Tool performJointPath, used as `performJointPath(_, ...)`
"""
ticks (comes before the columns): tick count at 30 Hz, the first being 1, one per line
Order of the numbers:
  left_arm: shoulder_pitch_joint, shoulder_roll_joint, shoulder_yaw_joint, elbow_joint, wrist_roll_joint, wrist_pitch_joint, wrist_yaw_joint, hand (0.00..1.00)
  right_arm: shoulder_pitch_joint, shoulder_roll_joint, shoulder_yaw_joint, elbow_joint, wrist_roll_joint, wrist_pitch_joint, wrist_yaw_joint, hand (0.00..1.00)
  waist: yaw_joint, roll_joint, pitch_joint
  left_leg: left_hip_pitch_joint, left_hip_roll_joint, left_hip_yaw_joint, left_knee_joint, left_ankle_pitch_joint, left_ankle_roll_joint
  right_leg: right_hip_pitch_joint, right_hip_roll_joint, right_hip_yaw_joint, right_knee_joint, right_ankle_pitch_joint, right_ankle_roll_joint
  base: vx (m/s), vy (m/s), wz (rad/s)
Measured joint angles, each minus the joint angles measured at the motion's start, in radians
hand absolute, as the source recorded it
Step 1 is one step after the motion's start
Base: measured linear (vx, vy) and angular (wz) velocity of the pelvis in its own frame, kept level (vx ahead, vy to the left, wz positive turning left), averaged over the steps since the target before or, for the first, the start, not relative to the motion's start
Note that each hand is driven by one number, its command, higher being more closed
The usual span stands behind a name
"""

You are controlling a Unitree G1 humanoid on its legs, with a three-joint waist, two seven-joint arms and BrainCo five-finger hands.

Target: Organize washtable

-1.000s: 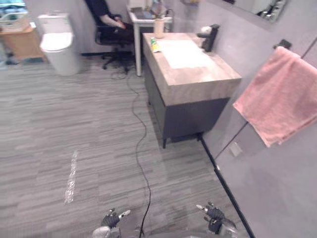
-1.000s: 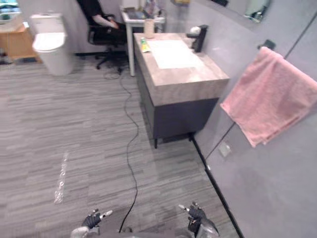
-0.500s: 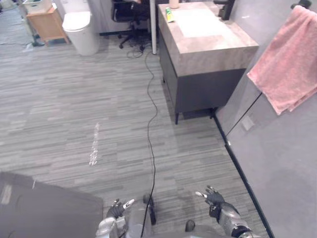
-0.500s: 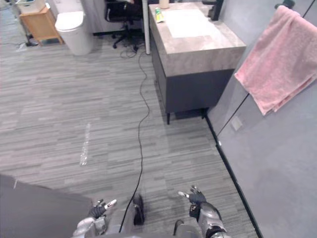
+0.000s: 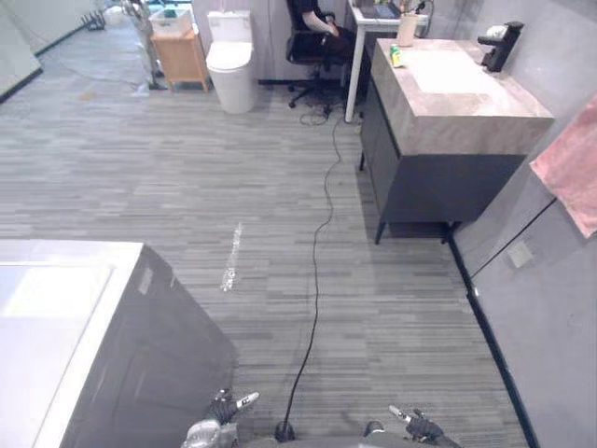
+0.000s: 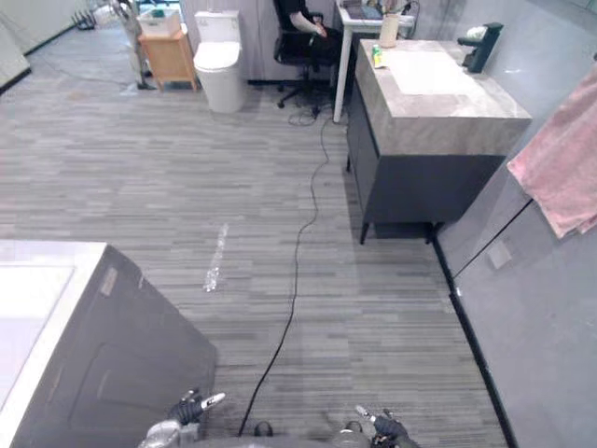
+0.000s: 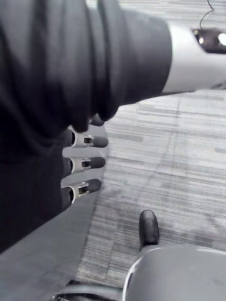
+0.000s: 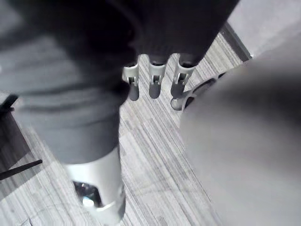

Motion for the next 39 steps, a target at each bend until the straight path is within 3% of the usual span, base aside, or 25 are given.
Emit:
performJointPath(9,0.016,-0.021,0.092,0.023,0.0,-0.002,-0.002,0.0,-0.01,0.011,0.005,0.0,-0.01,0.0,0.001,0.0,0.01,-0.022,-0.011,-0.006,0.0,0.005,0.0,0.002,0.0,0.004,0.016,0.047,-0.036,0.013,0.009,-0.03,-0.019,-0.03)
performJointPath(14,0.007,-0.029,0.097,0.021,-0.005,-0.003,-0.001,0.0,-0.034,0.023,0.004,0.002,-0.03,0.0,0.0,0.0,0.03,-0.031,-0.012,-0.019,-0.015,0.003,0.0,-0.01,0.015,0.005,0.005,0.037,-0.039,0.02,0.02,0.05,0.009,0.05)
performJointPath(16,0.006,-0.033,0.094,0.016,-0.005,-0.01,-0.001,0.0,-0.035,0.024,0.003,-0.003,-0.03,-0.001,-0.002,0.0,0.035,-0.04,-0.005,-0.025,-0.036,-0.019,0.001,-0.027,0.04,0.002,-0.029,0.0,0.008,-0.02,0.033,0.08,0.063,0.52)
performJointPath(17,0.006,-0.032,0.074,0.008,-0.004,-0.013,-0.001,0.0,-0.024,0.027,0.003,-0.007,-0.026,-0.001,-0.004,0.0,0.033,-0.046,-0.003,-0.014,-0.055,-0.032,0.001,-0.041,0.058,0.0,-0.071,-0.043,0.089,-0.057,0.045,0.09,0.077,0.85)
performJointPath(19,0.005,-0.041,0.06,0.007,-0.007,-0.019,0.001,0.0,-0.017,0.024,0.003,-0.014,-0.021,-0.001,-0.004,0.0,0.031,-0.037,0.006,0.002,-0.057,-0.059,0.001,-0.049,0.071,-0.024,-0.096,-0.064,0.204,-0.076,0.019,0.12,0.047,0.61)
performJointPath(20,0.004,-0.042,0.047,0.007,-0.006,-0.024,0.001,0.0,-0.017,0.022,0.002,-0.036,-0.006,-0.01,-0.01,0.0,0.034,-0.019,0.017,0.023,-0.049,-0.077,0.007,-0.056,0.081,-0.079,-0.114,-0.059,0.364,-0.062,-0.041,0.16,0.102,0.34)
performJointPath(21,-0.003,-0.051,0.044,0.004,-0.005,-0.025,0.0,0.0,-0.02,0.019,0.001,-0.056,0.004,-0.017,-0.017,0.0,0.037,0.0,0.02,0.049,-0.039,-0.081,0.009,-0.059,0.087,-0.134,-0.121,-0.036,0.478,-0.044,-0.074,0.21,0.163,0.19)
performJointPath(22,-0.003,-0.049,0.044,-0.004,-0.002,-0.024,0.0,0.0,-0.026,0.026,0.002,-0.072,0.021,-0.022,-0.019,0.0,0.039,0.002,0.031,0.062,-0.031,-0.086,0.029,-0.08,0.11,-0.19,-0.11,-0.003,0.59,-0.097,-0.062,0.62,0.186,0.38)
performJointPath(23,-0.028,-0.038,-0.041,0.0,0.038,-0.024,-0.002,0.0,-0.039,0.038,-0.087,-0.066,0.073,-0.023,-0.024,0.0,0.021,0.016,0.061,0.121,0.006,-0.119,0.051,-0.155,0.053,-0.332,0.05,-0.03,0.311,-0.121,-0.02,0.79,0.12,0.55)
performJointPath(24,-0.027,-0.04,-0.043,0.0,0.046,-0.024,-0.002,0.0,-0.039,0.039,-0.11,-0.048,0.074,-0.021,-0.027,0.0,0.019,0.017,0.076,0.163,0.001,-0.134,0.046,-0.169,0.03,-0.336,0.078,-0.031,0.226,-0.042,-0.031,0.78,0.058,0.66)
performJointPath(25,-0.026,-0.04,-0.044,-0.002,0.046,-0.025,-0.002,0.0,-0.04,0.04,-0.114,-0.048,0.077,-0.019,-0.028,0.0,0.018,0.017,0.076,0.172,0.0,-0.137,0.047,-0.174,0.022,-0.351,0.09,-0.029,0.213,-0.012,-0.043,0.48,-0.027,0.42)
performJointPath(27,-0.024,-0.036,-0.052,-0.011,0.058,-0.025,-0.002,0.0,-0.043,0.043,-0.114,-0.048,0.076,-0.015,-0.032,0.0,0.018,-0.002,0.073,0.203,0.0,-0.15,0.065,-0.204,-0.026,-0.372,0.146,-0.01,0.174,0.074,-0.128,0.54,-0.135,0.5)
performJointPath(29,-0.009,-0.036,-0.06,-0.033,0.087,-0.025,-0.003,0.0,-0.029,0.048,-0.123,-0.049,0.075,-0.013,-0.031,0.0,0.004,-0.012,0.067,0.213,-0.001,-0.184,0.11,-0.25,-0.037,-0.372,0.167,0.009,0.22,0.047,-0.163,0.47,-0.187,0.85)
performJointPath(30,0.005,-0.054,-0.049,-0.052,0.096,-0.026,-0.001,0.0,-0.023,0.043,-0.147,-0.058,0.083,-0.013,-0.031,0.0,-0.012,0.012,0.073,0.199,0.026,-0.186,0.23,-0.336,-0.066,-0.344,0.198,-0.009,0.27,0.006,-0.198,0.56,-0.245,0.71)
performJointPath(31,0.012,-0.068,0.0,-0.071,0.093,-0.023,-0.002,0.0,-0.026,0.041,-0.146,-0.068,0.083,-0.013,-0.031,0.0,-0.001,0.027,0.075,0.089,0.064,-0.146,0.533,-0.369,-0.078,-0.306,0.223,-0.026,0.277,-0.047,-0.2,0.55,-0.243,0.43)
performJointPath(32,0.029,-0.075,0.025,-0.086,0.085,-0.024,0.0,0.0,-0.025,0.041,-0.135,-0.075,0.082,-0.012,-0.028,0.0,0.004,0.033,0.075,0.021,0.08,-0.124,0.704,-0.346,-0.089,-0.281,0.238,-0.027,0.267,-0.062,-0.199,0.52,-0.193,-0.11)
performJointPath(33,0.05,-0.09,0.06,-0.119,0.066,-0.026,0.001,0.0,-0.014,0.035,-0.104,-0.098,0.083,-0.014,-0.025,0.0,0.011,0.052,0.069,-0.091,0.135,-0.109,0.969,-0.234,-0.093,-0.23,0.284,-0.011,0.232,-0.073,-0.209,0.41,-0.133,-0.65)
performJointPath(34,0.06,-0.09,0.065,-0.145,0.044,-0.033,0.0,0.0,-0.013,0.03,-0.068,-0.117,0.084,-0.018,-0.024,0.0,0.045,0.066,0.07,-0.199,0.199,-0.1,1.202,-0.202,-0.11,-0.172,0.339,0.027,0.215,-0.09,-0.24,0.63,-0.158,-0.98)
performJointPath(35,0.047,-0.09,0.066,-0.157,0.032,-0.039,0.0,0.0,-0.028,0.028,-0.046,-0.117,0.085,-0.019,-0.023,0.0,0.061,0.056,0.08,-0.28,0.217,-0.093,1.315,-0.209,-0.108,-0.116,0.358,0.056,0.201,-0.109,-0.252,0.54,-0.126,-0.92)
performJointPath(37,0.025,-0.074,0.064,-0.168,0.031,-0.051,-0.001,0.0,-0.04,0.035,-0.01,-0.118,0.094,-0.025,-0.027,0.0,0.063,0.017,0.094,-0.392,0.231,-0.044,1.294,-0.234,-0.068,-0.013,0.359,0.094,0.121,-0.112,-0.245,0.59,-0.148,-0.41)
performJointPath(39,0.008,-0.067,0.064,-0.171,0.029,-0.069,0.0,0.0,-0.053,0.034,0.003,-0.113,0.095,-0.027,-0.035,0.0,0.075,0.007,0.097,-0.473,0.231,0.01,1.115,-0.253,-0.038,0.068,0.351,0.127,0.047,-0.116,-0.233,0.54,-0.088,-0.34)
